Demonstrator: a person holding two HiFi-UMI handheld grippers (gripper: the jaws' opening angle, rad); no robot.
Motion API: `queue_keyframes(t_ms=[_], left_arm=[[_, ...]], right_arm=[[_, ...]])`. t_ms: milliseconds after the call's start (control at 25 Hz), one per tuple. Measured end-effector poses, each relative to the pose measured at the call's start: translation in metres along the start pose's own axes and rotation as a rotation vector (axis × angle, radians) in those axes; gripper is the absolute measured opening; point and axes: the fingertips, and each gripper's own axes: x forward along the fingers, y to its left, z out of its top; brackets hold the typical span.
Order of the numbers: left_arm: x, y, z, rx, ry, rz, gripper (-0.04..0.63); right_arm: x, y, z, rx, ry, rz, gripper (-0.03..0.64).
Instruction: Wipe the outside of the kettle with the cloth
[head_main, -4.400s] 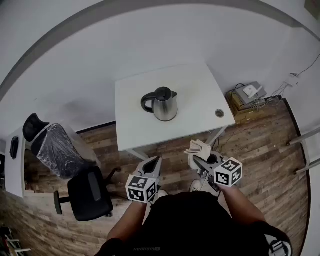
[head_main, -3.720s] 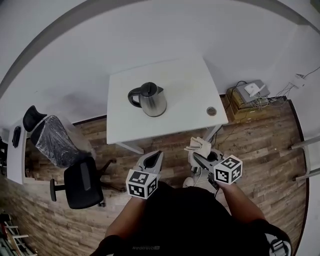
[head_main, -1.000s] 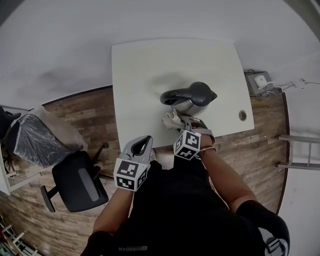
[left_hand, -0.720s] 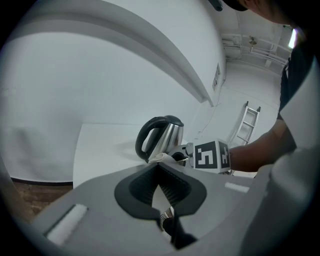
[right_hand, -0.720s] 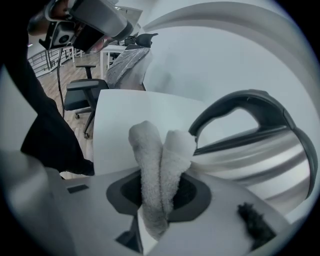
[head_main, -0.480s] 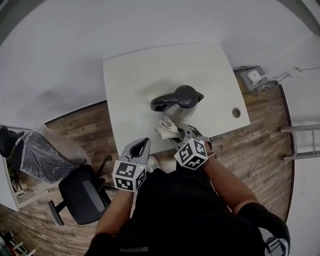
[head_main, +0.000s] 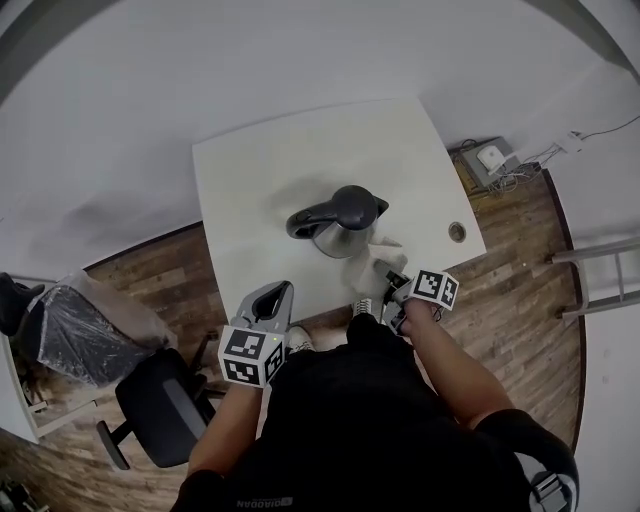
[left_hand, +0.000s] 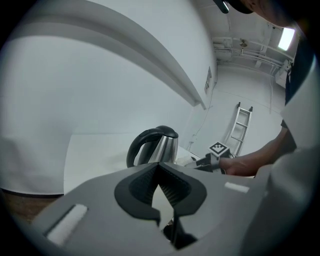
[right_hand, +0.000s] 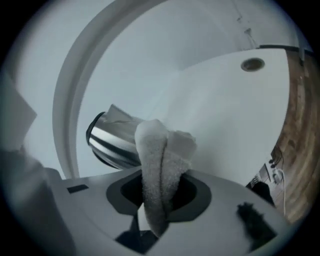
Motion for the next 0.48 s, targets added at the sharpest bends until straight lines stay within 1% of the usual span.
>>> queue_keyframes(t_ms=[40,80,120,200,320,480], left_arm=[[-0.002,0.001,-0.001,-0.004,0.001,0.008,0.008],[-0.003,0.002,-0.001,-0.006,0.001,0.014,0.008],[-0.005,0.002,-0.002,-0.008,0.003,0.019,0.008],[-0.008,0.002,-0.004,-0.012,0.005,0.025,0.008],[-0.008,0.003,-0.004,-0.016,0.004,0.03,0.008],[-0.005,0.001,-0.001,-0.009,-0.003,0.016,0.008]], right_arm=[[0.006,-0.011,0.006,0.084,-0.029,-0.004,0.097],[0.011,-0.021,0.012,0.146,-0.058,-0.006,0.097],[0.014,-0.028,0.018,0.192,-0.087,-0.006,0.097],[0.018,-0.035,0.029,0.25,-0.129,0.001,0.097],[0.015,-0.026,0.041,0.257,-0.139,0.031,0.097],[0.003,0.005,0.051,0.208,-0.132,0.087,0.097]])
